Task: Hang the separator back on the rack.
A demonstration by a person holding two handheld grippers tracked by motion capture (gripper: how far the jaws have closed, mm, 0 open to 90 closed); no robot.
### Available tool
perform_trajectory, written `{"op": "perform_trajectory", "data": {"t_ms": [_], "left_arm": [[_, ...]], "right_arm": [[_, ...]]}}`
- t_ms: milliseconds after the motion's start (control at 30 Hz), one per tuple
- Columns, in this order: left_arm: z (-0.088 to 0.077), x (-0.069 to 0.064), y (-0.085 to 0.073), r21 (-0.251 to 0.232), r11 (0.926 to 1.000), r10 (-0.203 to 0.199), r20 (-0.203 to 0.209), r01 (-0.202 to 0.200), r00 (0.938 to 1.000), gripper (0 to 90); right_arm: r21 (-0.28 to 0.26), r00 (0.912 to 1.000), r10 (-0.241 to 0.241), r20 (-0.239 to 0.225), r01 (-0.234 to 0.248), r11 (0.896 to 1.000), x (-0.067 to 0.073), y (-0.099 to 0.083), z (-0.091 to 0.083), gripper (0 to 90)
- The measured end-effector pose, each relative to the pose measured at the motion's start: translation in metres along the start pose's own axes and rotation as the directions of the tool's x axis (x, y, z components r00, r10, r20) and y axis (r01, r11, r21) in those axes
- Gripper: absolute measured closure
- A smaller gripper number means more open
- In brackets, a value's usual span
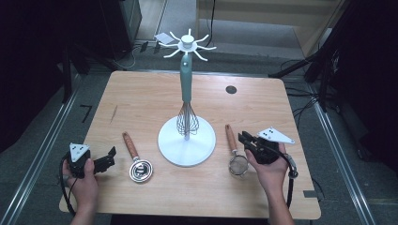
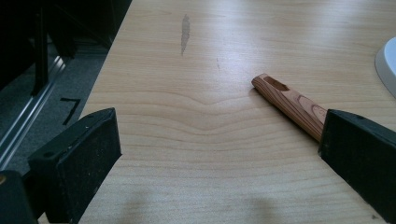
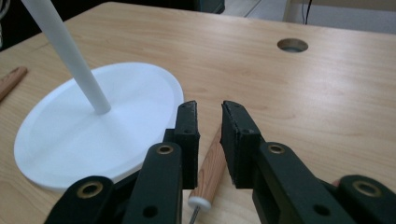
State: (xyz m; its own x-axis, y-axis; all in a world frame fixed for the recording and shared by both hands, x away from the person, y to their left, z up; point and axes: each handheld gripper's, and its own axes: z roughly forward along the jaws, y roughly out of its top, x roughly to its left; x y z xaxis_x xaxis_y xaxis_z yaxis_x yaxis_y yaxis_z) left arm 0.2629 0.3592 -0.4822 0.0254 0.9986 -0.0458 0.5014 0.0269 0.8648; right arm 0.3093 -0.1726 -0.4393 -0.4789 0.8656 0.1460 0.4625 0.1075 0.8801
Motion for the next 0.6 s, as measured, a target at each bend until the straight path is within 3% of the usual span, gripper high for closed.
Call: {"op": "perform_trajectory", "data": {"t_ms": [600], "left_arm": [[0.0, 0.0, 0.0, -0.001, 1.0, 0.001, 0.001, -0.001, 1.0, 0.0]], "right_arm": [[0.139, 0.9995, 0.016, -0.028, -0.012, 0.99, -0.01, -0.04, -0.003, 84.5]]}}
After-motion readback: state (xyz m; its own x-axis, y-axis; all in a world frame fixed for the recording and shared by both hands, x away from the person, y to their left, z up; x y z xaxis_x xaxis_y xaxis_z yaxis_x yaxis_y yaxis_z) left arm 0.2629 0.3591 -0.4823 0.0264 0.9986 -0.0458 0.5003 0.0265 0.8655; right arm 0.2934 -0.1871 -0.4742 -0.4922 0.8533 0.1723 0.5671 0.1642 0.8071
